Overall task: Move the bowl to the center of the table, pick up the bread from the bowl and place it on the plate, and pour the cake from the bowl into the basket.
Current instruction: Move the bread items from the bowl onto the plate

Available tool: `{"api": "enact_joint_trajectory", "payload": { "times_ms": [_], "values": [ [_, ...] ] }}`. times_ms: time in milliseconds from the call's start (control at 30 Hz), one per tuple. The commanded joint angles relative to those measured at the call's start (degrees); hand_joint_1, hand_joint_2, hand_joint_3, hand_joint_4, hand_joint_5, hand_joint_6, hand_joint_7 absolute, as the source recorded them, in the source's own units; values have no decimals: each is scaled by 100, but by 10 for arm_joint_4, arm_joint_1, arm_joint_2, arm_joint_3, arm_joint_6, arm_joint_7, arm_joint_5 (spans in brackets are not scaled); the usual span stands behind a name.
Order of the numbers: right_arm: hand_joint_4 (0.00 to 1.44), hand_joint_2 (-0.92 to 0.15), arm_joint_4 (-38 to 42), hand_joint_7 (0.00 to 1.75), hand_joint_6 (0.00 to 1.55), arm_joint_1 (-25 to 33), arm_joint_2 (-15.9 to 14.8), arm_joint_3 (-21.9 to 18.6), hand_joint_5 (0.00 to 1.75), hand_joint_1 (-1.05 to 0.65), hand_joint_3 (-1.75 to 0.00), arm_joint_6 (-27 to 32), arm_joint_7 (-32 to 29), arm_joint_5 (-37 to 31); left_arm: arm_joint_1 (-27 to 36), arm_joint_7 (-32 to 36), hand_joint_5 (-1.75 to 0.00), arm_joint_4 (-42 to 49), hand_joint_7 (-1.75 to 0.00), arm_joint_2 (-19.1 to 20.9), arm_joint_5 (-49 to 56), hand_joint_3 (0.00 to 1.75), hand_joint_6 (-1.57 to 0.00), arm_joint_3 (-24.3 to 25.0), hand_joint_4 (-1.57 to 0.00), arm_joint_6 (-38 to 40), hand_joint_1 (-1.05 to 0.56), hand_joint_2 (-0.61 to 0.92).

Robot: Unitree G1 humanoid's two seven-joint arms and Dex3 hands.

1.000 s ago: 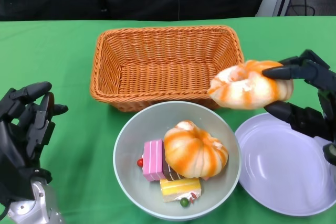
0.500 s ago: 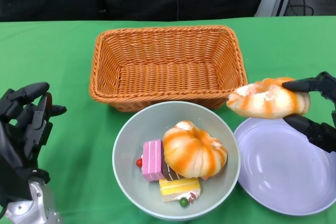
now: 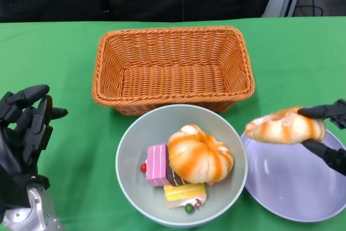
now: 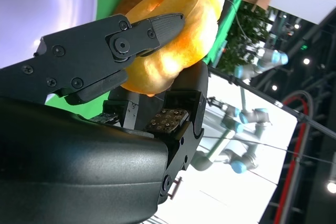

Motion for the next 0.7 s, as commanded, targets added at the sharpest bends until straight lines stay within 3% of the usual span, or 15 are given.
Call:
{"api": "enact_joint_trajectory", "payload": {
  "times_ms": [33,367,700],
  "values": [
    [80,-92,15,83,77,-3,-19,-13,114,-14,-21,0,-6,-28,6,6,-112,-7,-58,8,4,20,-102,1,-89,1,-19,92],
    [80,-92,47,71,85,-14,-44,-10,110,-15,-11,-2,-87,-157,5,7,-114,-7,-59,9,7,23,-103,2,-89,-1,-18,92],
    [82,-92,51,66,93,-41,-85,31,107,-15,-4,-13,-274,-358,6,4,-115,-7,-59,10,4,21,-103,6,-89,3,-18,92]
  ]
}}
